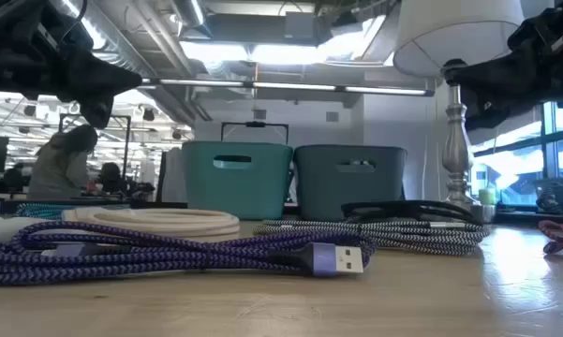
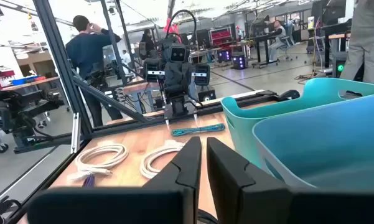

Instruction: Pick & Place USB Port

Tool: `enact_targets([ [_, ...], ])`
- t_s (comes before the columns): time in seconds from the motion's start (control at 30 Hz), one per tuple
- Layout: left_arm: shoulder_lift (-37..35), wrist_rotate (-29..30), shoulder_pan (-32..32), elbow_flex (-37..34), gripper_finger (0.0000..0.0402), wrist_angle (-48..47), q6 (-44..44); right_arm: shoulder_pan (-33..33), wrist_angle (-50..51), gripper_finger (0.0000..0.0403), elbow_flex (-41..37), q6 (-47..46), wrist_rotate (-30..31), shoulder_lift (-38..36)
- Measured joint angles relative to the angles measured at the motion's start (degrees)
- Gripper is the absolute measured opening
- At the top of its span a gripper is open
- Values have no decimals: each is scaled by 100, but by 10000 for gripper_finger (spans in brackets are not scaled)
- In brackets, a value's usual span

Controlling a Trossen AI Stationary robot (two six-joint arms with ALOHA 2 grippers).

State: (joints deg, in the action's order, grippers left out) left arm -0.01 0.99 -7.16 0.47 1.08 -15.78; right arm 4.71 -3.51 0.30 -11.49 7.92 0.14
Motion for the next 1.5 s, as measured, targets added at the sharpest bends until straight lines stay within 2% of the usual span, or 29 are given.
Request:
enact_targets([
  [1.03, 0, 0, -2, 1, 12, 0, 0, -1, -5, 31, 0, -1, 0, 0],
  [1.17, 0, 0, -2, 2, 8, 0, 1, -2, -87, 31, 0, 208, 350, 11],
  [1.27, 0, 0, -2, 0, 9, 0, 1, 0, -279, 31, 2, 290, 348, 11],
  [1.4, 0, 0, -1, 0, 13, 0, 1, -1, -1013, 31, 1, -197, 310, 11],
  [1.5, 0, 0, -2, 2, 12, 2, 1, 0, -1932, 31, 0, -638, 773, 11],
])
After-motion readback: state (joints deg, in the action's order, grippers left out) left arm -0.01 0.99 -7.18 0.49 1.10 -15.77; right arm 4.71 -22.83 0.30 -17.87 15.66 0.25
